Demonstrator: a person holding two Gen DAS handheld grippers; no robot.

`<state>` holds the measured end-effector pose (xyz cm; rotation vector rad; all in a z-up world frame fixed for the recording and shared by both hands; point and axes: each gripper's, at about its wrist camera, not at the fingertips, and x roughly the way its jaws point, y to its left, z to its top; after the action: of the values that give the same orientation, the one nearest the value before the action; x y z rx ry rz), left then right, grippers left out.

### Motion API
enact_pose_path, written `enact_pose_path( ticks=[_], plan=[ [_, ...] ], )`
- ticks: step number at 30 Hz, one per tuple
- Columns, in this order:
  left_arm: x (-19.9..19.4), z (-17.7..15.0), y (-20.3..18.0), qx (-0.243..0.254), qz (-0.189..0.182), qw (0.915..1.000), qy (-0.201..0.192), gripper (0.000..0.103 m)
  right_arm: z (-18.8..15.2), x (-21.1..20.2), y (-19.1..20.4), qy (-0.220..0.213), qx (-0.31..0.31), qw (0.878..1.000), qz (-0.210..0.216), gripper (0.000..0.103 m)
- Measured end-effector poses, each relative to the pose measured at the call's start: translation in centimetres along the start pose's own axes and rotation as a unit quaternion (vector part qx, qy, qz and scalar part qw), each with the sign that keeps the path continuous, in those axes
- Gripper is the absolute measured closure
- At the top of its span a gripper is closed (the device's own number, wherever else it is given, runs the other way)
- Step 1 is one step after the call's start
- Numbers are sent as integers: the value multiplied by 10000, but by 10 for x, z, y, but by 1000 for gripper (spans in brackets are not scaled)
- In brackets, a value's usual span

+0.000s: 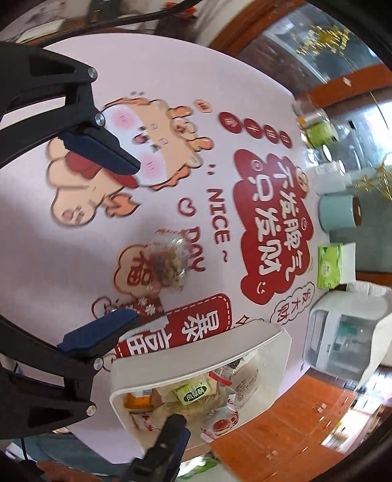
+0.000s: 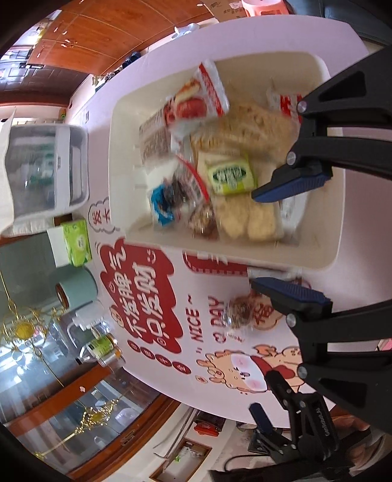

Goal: Organize snacks
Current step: 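Move both tools back over the clear snack bag and foil bar, then grasp the clear dried-snack bag with the left tool while the right tool grasps the dark foil bar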

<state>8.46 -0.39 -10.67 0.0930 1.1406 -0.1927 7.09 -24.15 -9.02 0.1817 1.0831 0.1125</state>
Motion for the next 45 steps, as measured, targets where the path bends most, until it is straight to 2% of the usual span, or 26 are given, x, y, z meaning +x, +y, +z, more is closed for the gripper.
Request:
enact_pose_path(
  ticks=[5,8,10,13,14,15,18,24,27,30,34,36,39,44,45],
  plan=[
    [6,28,19,865,-263,9958,-115,13,-10,1,49,-247,-209,9994,-150,51],
    [22,39,19,1687,-433,9847,-93,13,-20,7,73,-367,-227,9988,-233,51],
    [35,41,13,2357,-503,9705,-52,13,-28,16,86,-375,-191,9987,-283,51],
    [54,40,2,3327,-653,9408,-65,13,-41,28,100,-374,-177,9986,-334,51],
    [63,39,-3,3648,-764,9279,-42,13,-45,32,104,-372,-192,9986,-338,51],
    [71,39,-5,3815,-858,9204,-1,13,-48,36,107,-374,-216,9985,-343,51],
    [96,39,-14,4124,-1036,9050,157,13,-57,52,116,-419,-388,9971,-505,51],
    [130,38,-25,4382,-1446,8863,393,13,-70,93,120,-364,-606,9923,-1021,51],
    [143,38,-29,4450,-1491,8816,499,13,-74,112,117,-277,-553,9906,-1217,51],
    [153,37,-32,4427,-1581,8804,628,13,-77,126,112,-233,-472,9890,-1380,51],
    [162,37,-36,4447,-1684,8767,726,17,-75,133,108,-388,-514,9842,-1647,49],
    [164,37,-38,4449,-1757,8746,785,22,-72,136,106,-391,-501,9838,-1676,47],
    [166,36,-39,4448,-1778,8736,866,37,-68,142,98,-330,-402,9837,-1724,46],
    [164,40,-34,4264,-1846,8815,846,58,-67,145,85,-291,-64,9903,-1354,49],
    [162,41,-32,4193,-1889,8840,839,61,-68,145,84,-295,1,9911,-1299,54]
  ],
)
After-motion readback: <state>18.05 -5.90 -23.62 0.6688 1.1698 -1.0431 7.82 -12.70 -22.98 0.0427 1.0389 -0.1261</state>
